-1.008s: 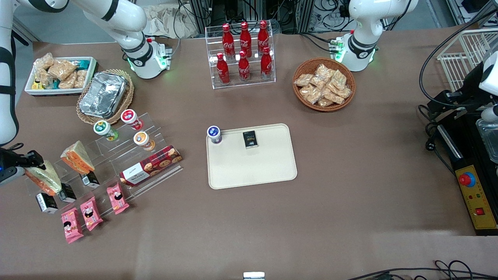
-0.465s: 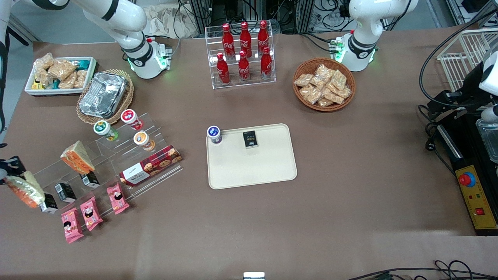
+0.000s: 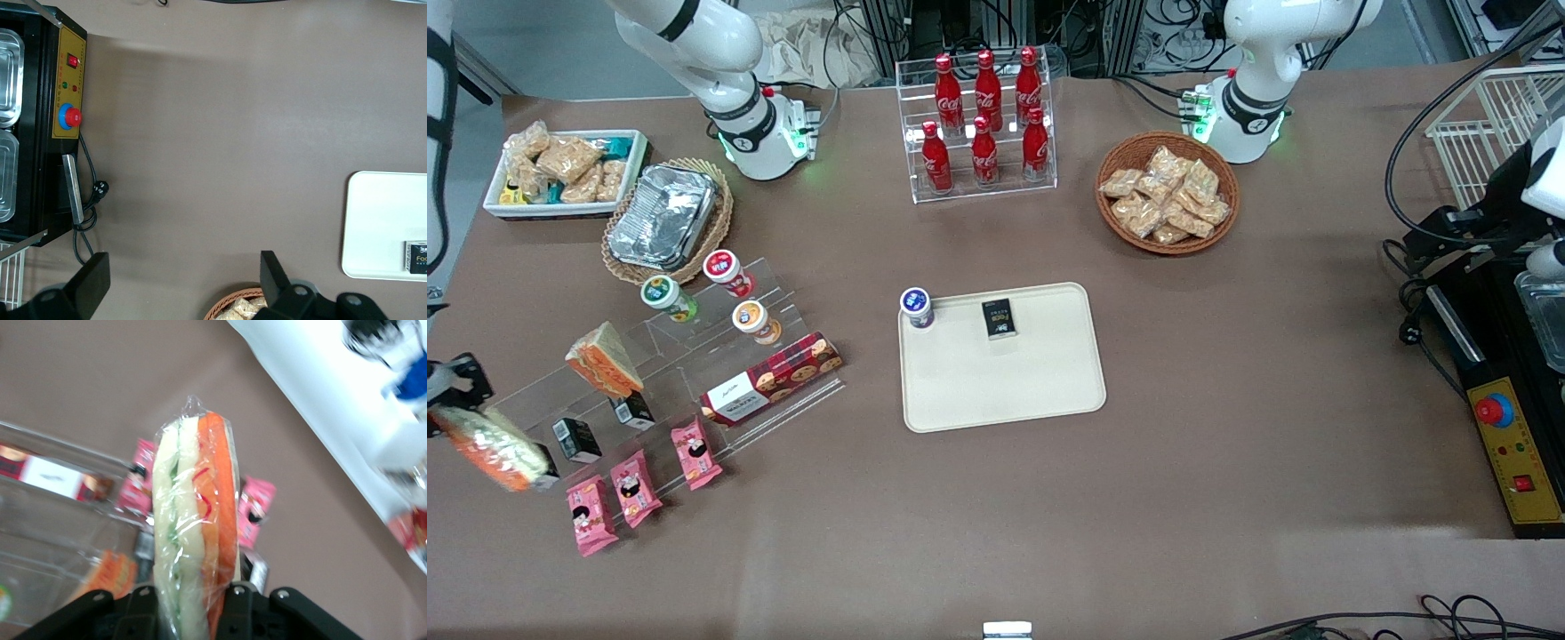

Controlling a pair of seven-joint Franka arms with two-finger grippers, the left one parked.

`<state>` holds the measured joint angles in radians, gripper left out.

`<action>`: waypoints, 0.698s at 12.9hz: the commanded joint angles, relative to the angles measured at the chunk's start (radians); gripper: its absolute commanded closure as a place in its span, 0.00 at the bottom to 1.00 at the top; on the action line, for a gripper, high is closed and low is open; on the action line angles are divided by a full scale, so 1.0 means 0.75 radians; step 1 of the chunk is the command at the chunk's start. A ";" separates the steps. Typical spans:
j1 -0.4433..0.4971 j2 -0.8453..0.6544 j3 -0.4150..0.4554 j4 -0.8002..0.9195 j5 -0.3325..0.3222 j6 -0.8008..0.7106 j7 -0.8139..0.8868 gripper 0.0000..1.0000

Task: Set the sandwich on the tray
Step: 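Lift the wrapped sandwich out of the rack with the right gripper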

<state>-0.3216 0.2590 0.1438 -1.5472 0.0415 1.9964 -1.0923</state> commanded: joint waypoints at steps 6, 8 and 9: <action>0.209 0.002 0.283 -0.005 -0.006 -0.054 -0.002 0.95; 0.354 0.025 0.285 -0.007 -0.098 -0.052 0.077 0.95; 0.426 0.039 0.285 -0.005 -0.118 -0.048 0.108 0.95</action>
<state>-0.0768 0.2714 0.3593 -1.5570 -0.0016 1.9674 -1.0519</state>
